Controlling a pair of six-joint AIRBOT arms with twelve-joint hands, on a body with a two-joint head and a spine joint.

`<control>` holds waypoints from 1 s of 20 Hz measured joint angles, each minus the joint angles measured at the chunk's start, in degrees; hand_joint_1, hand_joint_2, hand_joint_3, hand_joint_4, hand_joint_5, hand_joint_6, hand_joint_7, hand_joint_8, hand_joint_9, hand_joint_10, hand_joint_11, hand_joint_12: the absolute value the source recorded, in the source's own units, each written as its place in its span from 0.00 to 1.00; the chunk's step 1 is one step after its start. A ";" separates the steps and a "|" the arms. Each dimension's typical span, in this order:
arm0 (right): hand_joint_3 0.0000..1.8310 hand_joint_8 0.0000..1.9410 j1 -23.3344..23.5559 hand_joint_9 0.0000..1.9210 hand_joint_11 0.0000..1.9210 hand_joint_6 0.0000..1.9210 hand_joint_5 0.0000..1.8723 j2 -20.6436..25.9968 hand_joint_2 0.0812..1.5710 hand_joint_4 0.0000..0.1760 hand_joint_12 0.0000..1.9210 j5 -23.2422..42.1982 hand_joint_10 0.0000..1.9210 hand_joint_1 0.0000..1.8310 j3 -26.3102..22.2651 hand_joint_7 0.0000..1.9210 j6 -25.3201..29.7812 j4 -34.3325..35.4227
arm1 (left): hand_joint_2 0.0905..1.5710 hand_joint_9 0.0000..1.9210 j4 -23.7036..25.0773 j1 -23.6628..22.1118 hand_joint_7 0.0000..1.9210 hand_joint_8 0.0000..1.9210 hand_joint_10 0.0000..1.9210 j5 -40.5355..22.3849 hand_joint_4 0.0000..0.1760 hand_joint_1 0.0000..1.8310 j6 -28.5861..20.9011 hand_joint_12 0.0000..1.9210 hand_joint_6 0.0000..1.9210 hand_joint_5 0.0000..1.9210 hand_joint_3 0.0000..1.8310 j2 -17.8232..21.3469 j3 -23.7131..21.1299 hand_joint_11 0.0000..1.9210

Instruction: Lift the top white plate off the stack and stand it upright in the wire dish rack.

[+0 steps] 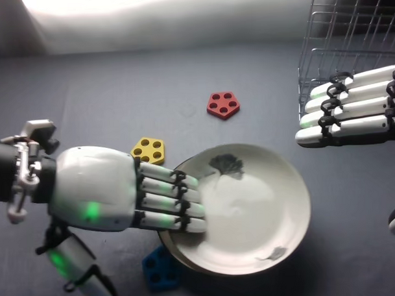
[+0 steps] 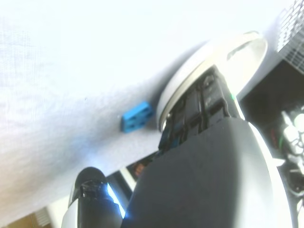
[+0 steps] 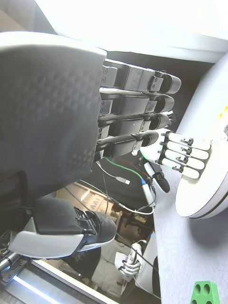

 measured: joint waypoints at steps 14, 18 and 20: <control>0.00 0.00 -1.62 0.09 0.11 0.00 0.04 -0.02 0.54 0.00 0.02 0.39 0.00 0.20 -0.61 0.07 0.00 -1.99 | 0.58 0.03 -4.96 -1.22 0.03 0.00 0.00 3.50 0.00 0.02 0.02 0.00 0.00 0.01 0.00 -6.58 1.33 0.05; 0.00 0.00 -1.90 0.07 0.09 0.01 0.02 -0.37 0.55 0.00 0.01 -1.01 0.00 0.44 -0.63 0.04 0.00 -1.86 | 0.59 0.04 -5.11 -1.11 0.03 0.00 0.00 3.56 0.00 0.01 0.02 0.01 0.00 0.01 0.00 -6.58 1.40 0.05; 0.01 0.00 -1.99 0.06 0.08 0.00 0.00 -0.90 0.57 0.00 0.01 -1.95 0.00 0.50 -0.61 0.03 -0.02 -2.03 | 0.59 0.04 -5.14 -1.11 0.03 0.00 0.00 3.56 0.00 0.00 0.02 0.01 0.00 0.02 0.00 -6.58 1.40 0.06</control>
